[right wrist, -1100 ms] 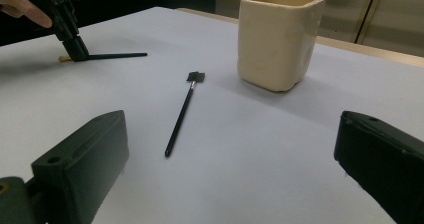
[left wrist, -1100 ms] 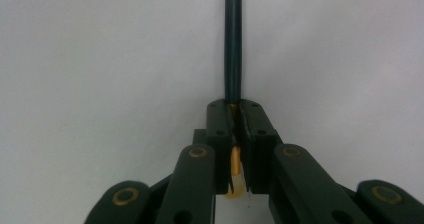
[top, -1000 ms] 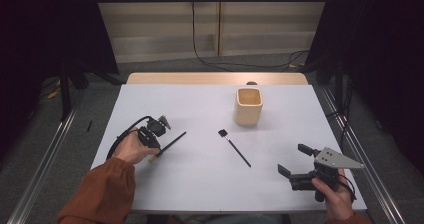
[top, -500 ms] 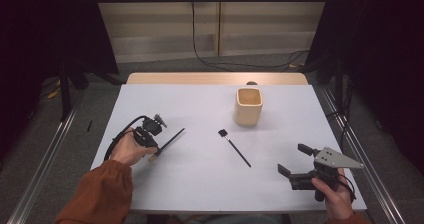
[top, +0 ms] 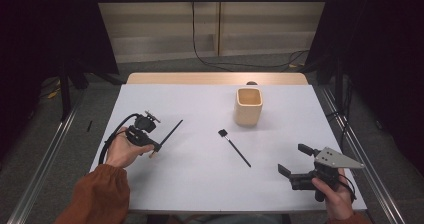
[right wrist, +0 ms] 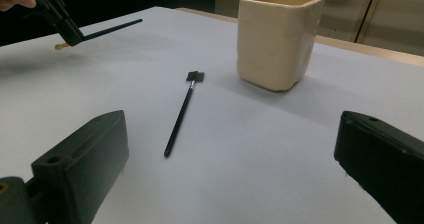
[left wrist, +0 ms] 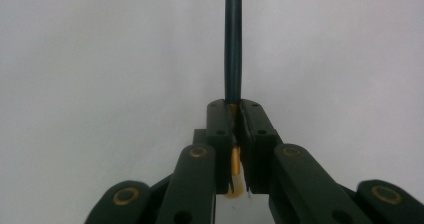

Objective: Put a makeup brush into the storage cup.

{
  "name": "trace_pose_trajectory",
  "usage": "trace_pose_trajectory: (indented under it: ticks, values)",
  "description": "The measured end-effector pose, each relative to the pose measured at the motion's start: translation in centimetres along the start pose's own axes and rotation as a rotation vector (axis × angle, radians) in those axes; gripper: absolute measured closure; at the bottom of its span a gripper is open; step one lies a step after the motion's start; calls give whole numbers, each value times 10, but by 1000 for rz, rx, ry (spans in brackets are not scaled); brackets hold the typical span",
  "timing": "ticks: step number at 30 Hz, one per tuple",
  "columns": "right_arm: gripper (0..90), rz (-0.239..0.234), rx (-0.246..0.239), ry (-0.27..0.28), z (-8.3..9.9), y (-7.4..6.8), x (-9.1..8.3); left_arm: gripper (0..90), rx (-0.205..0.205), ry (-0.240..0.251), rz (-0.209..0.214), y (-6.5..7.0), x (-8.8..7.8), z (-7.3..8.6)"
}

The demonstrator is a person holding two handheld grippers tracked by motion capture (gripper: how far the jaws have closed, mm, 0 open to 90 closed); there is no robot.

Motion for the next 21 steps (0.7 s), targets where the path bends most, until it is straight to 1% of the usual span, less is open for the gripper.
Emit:
trace_pose_trajectory:
  ticks: [1, 3, 4, 6, 7, 8, 11, 12, 13, 14, 15, 16, 17, 19, 20, 21]
  values:
    - [2, 0, 0, 0, 0, 0, 0, 843, 0, 0, 0, 0, 0, 0]
    - [2, 0, 2, 1, 0, 0, 0, 843, -1, 28, 13, 1, -3, 0]
    - [2, 0, 2, 1, 0, 0, 0, 843, 4, 41, 26, 1, -5, 0]
    - [2, -1, 0, 2, 0, 0, 0, 843, -6, 68, 34, 3, -8, -1]
    - [2, 0, 0, 1, 0, 0, 0, 843, -4, 87, 44, 4, -11, -1]
    - [2, 0, 0, 1, 0, 0, 0, 843, -4, 87, 44, 4, -11, -1]
    - [2, 0, 2, 3, 0, 0, 0, 843, -3, 119, 47, 5, -13, -1]
    - [2, 0, 2, 3, 0, 0, 0, 843, 0, 135, 55, 6, -15, -1]
    - [2, -1, 1, 3, 0, 0, 0, 843, 12, 157, 42, 5, -16, -2]
    - [2, 0, 1, 3, 0, 0, 0, 843, 15, 177, 36, 6, -17, -2]
    - [2, 0, 1, 3, 0, 0, 0, 843, 19, 188, 39, 7, -18, -3]
    - [2, 0, 1, 3, 0, 0, 0, 843, 23, 211, 44, 8, -20, -3]
    - [2, 0, 1, 3, 0, 0, 0, 843, 23, 216, 49, 9, -20, -3]
    - [2, 0, 2, 3, 0, 0, 0, 843, 27, 240, 59, 10, -22, -3]
    - [2, -1, 2, 3, 0, 0, 0, 843, 38, 240, 68, 10, -24, -3]
    - [2, 0, 2, 3, 0, 0, 0, 843, 35, 250, 69, 11, -24, -3]
Point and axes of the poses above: each handheld gripper's, and its own axes: x roughly forward along the jaws, z roughly out of its underside, y roughly to its right, the point moved 4 cm from there along x, roughly forward along the jaws, and after that the axes turned 13 degrees about -x, right-handed, at the moved point
